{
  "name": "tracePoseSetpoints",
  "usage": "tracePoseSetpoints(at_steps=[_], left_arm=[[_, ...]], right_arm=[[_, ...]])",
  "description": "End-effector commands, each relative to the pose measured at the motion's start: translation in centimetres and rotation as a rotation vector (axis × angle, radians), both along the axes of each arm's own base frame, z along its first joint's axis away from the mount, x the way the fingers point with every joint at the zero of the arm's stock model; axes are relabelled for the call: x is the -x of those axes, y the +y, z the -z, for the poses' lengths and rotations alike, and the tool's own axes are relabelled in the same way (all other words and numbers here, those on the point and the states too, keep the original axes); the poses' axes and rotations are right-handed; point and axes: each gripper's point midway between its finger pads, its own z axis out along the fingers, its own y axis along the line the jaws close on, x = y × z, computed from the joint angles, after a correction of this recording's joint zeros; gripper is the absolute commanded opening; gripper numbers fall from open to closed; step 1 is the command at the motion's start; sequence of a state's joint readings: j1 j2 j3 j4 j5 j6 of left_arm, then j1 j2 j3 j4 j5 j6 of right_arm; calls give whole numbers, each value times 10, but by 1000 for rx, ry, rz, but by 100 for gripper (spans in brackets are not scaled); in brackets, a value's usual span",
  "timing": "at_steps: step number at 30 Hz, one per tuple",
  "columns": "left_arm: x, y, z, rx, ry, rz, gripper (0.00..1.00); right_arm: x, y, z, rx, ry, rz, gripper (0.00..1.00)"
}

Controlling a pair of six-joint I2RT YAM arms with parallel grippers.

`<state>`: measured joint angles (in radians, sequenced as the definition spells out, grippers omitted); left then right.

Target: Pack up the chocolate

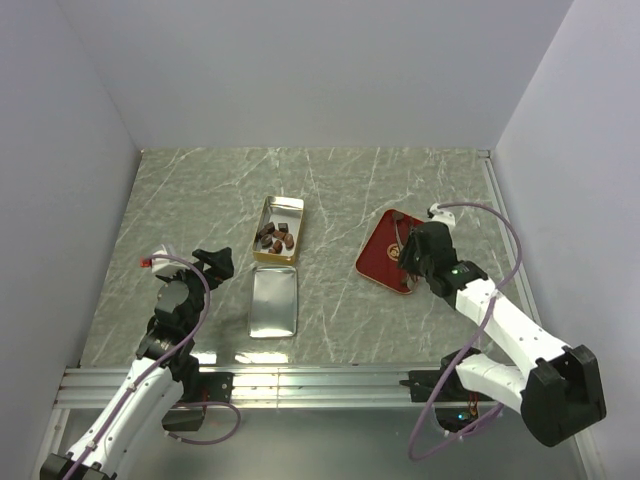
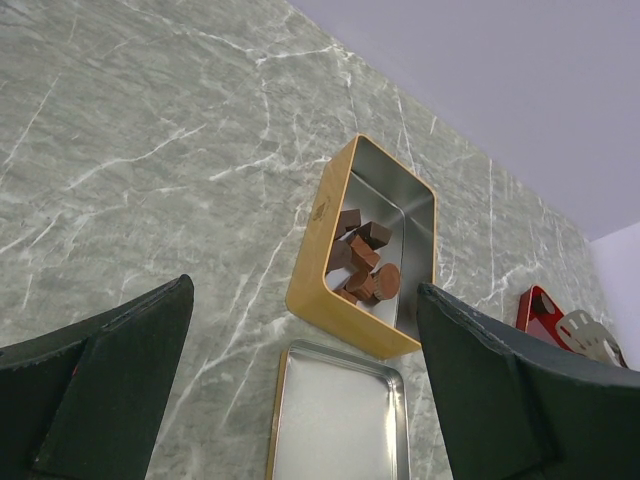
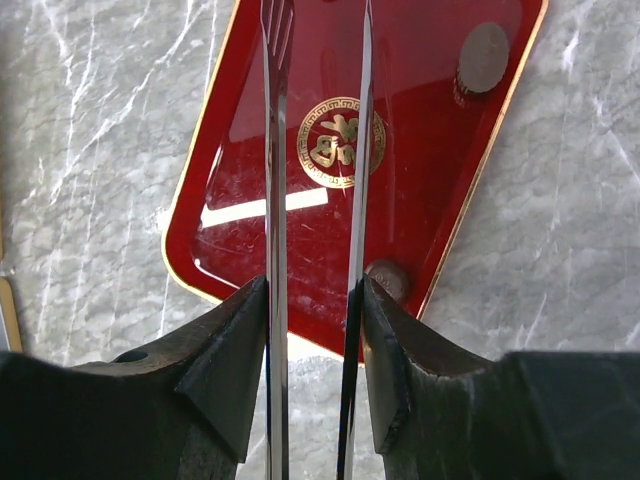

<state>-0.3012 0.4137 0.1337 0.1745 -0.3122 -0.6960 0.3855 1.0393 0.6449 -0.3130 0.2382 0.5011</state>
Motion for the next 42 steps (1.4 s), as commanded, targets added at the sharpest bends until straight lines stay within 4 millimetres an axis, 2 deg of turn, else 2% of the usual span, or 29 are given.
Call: tracePoseSetpoints(at_steps=[1, 10, 22, 34, 42], left_arm=[[0, 0, -3, 6, -19, -1, 99], [0, -1, -2, 3, -16, 0, 99], [-1, -1, -2, 3, -13, 0, 99], [-1, -1, -1, 2, -11, 2, 99], [-1, -1, -2, 3, -13, 2, 99]], right_arm=[[-15, 4, -7, -24, -45, -7, 48], [-30, 10, -5, -29, -41, -28, 48], [-46, 15, 12, -29, 1, -38, 48], [-55, 16, 13, -22, 8, -43, 46], [-56, 15, 8, -20, 1, -50, 35]])
